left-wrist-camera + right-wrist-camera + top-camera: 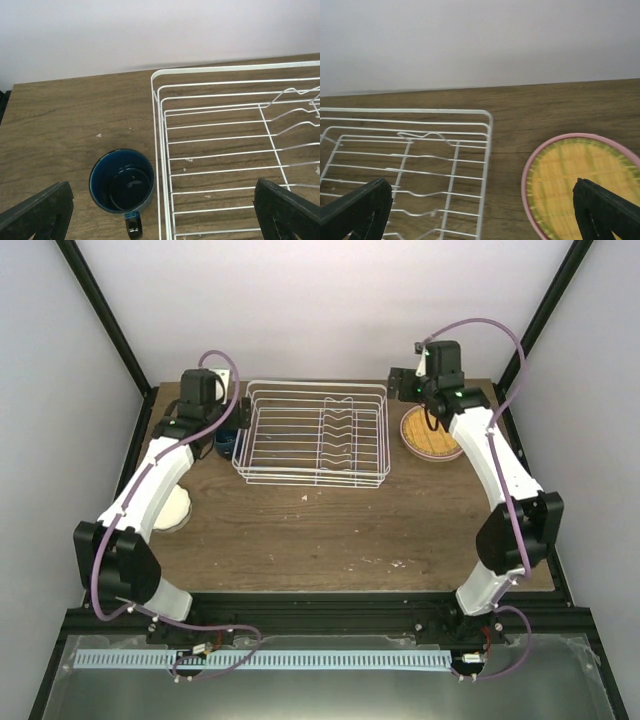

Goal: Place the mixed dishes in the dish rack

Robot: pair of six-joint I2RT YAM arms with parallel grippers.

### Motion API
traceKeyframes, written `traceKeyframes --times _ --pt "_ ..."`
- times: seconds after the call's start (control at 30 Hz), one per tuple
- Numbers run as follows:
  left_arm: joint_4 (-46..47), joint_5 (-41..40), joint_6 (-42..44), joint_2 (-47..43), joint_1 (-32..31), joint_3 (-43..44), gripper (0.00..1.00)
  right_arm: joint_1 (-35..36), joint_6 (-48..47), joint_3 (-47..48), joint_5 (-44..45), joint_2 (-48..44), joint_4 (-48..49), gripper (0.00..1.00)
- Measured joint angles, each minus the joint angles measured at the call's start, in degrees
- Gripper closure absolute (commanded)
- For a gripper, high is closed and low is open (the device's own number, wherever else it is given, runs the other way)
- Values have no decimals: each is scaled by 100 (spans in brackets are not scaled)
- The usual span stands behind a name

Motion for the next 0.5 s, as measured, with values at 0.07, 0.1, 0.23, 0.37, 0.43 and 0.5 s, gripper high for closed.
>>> traceKeyframes --times 0.07,0.1,0.23,0.37,0.43,0.5 --pt "-109 57 48 214 0 205 0 125 101 374 -111 275 -278 0" --pt "-155 68 59 289 0 267 0 201 153 553 -151 413 -415 0" --pt "-269 79 85 396 0 337 0 511 367 1045 -345 852 -824 0" --pt "-299 92 125 518 0 479 0 715 566 1250 -566 1174 -1056 0" --pt "-291 122 120 667 0 560 0 782 625 1311 -640 1355 -1128 0" --pt "-299 136 79 826 -7 557 0 826 638 1344 -684 1552 -1220 0"
